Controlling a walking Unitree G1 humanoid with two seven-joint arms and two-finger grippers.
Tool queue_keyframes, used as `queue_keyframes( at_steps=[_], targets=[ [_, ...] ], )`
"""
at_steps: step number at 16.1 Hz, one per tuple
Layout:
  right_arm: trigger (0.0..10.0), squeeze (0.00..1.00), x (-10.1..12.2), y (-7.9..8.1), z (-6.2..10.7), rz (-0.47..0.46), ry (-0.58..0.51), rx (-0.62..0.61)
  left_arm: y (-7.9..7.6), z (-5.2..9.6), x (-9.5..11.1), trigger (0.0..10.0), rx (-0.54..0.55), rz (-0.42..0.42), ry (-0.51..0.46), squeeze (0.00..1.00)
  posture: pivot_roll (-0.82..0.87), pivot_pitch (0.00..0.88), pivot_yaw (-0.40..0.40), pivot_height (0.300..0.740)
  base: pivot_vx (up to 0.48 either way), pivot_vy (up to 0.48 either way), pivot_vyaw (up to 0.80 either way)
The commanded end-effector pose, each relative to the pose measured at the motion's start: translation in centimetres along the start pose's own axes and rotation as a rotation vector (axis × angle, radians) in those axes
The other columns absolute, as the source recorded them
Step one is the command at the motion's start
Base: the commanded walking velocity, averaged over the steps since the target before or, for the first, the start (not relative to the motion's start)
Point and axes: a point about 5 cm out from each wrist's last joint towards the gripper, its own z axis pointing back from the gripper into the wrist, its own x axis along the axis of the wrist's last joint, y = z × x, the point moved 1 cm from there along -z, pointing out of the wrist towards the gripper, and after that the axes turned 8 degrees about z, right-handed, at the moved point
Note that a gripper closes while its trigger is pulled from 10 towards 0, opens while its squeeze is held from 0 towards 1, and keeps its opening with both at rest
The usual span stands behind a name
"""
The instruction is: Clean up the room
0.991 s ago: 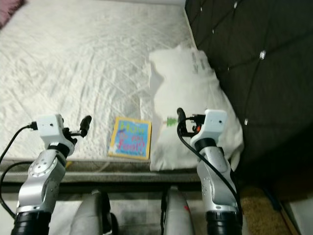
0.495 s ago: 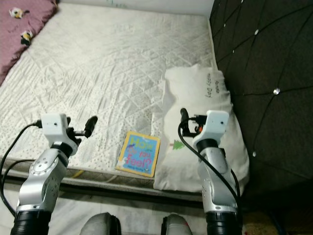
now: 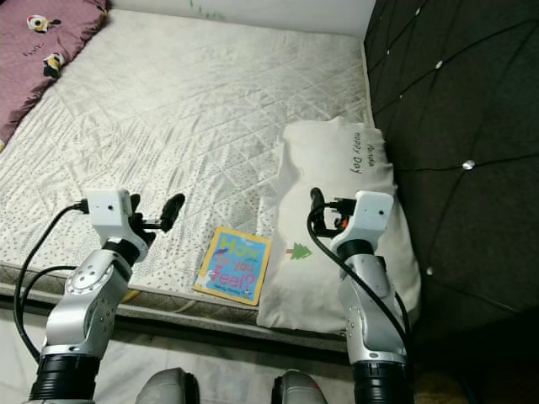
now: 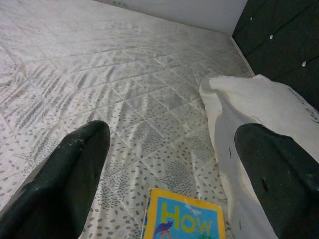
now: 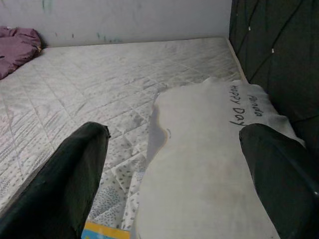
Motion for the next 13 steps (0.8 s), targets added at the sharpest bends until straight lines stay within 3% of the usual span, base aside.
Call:
queue_keyframes(
  at_steps=[1,6,9,13],
  targets=[
    [10.0,0.0,-0.47,-0.24,0.26,0.005,0.021,-0.001,0.02,-0.02,-0.19,10.0,0.001,0.004,0.005,0.0,-0.03,0.063,-0.021,0.74,0.0,-0.27,0.0],
    [10.0,0.0,-0.48,-0.39,0.26,0.008,0.022,0.0,-0.09,-0.11,-0.32,10.0,0.002,0.012,0.005,0.0,-0.03,0.068,-0.027,0.74,0.0,-0.285,-0.5],
    [10.0,0.0,-0.5,-0.49,0.3,0.017,0.027,0.003,-0.21,-0.16,-0.43,10.0,0.001,0.019,0.006,0.0,-0.04,0.072,-0.031,0.74,0.0,-0.313,0.0],
    [10.0,0.0,-0.59,-0.48,0.36,0.028,0.032,0.009,-0.37,-0.21,-0.74,10.0,0.001,0.053,0.013,0.0,-0.04,0.075,-0.037,0.74,0.0,0.0,0.0]
  ],
)
